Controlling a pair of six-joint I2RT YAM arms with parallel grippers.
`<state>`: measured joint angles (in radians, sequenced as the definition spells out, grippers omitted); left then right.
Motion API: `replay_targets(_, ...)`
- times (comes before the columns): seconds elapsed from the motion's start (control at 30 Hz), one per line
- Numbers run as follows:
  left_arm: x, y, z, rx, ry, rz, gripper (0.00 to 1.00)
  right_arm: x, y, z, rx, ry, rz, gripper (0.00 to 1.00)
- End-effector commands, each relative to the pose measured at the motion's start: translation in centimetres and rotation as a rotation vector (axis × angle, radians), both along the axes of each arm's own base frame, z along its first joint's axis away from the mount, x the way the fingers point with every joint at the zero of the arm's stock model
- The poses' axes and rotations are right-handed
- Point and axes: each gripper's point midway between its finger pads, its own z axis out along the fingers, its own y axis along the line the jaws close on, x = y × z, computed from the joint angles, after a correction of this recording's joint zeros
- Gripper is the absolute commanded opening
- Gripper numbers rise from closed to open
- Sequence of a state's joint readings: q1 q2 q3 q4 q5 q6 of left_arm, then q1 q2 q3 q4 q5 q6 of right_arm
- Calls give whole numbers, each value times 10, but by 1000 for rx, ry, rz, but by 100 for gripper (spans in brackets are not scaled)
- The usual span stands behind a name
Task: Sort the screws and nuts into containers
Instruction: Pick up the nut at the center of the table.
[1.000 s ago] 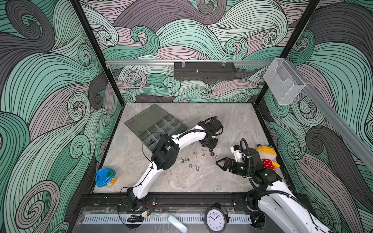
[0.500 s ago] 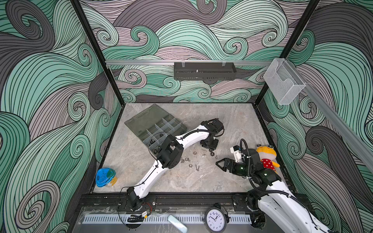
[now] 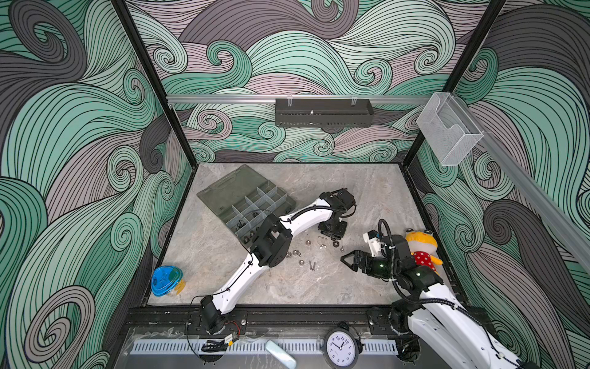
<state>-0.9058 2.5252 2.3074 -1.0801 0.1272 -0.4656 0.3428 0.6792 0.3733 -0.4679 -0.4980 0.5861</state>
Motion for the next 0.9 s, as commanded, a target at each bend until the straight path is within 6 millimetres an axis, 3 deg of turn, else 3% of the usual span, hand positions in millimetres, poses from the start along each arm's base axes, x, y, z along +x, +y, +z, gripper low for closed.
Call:
replay_targets(0.0, -8, 7, -11, 70, 40, 28, 47, 3, 1, 3, 9, -19, 6, 100)
replay_targets(0.17, -8, 9, -13, 93, 57, 31, 46, 5, 3, 9, 19, -24, 16, 99)
replay_targets(0.27, -8, 22, -18, 152, 47, 38, 44, 7, 7, 16, 28, -30, 34, 100)
replay_targets(0.6, 6, 57, -10, 245, 5, 75, 24, 10, 6, 22, 16, -44, 40, 100)
replay_targets(0.73, 14, 58, 7, 200, -60, 46, 21, 14, 6, 21, 9, -48, 35, 100)
replay_targets(0.87, 32, 72, 47, 125, -145, 60, 21, 20, 9, 20, -5, -47, 50, 100)
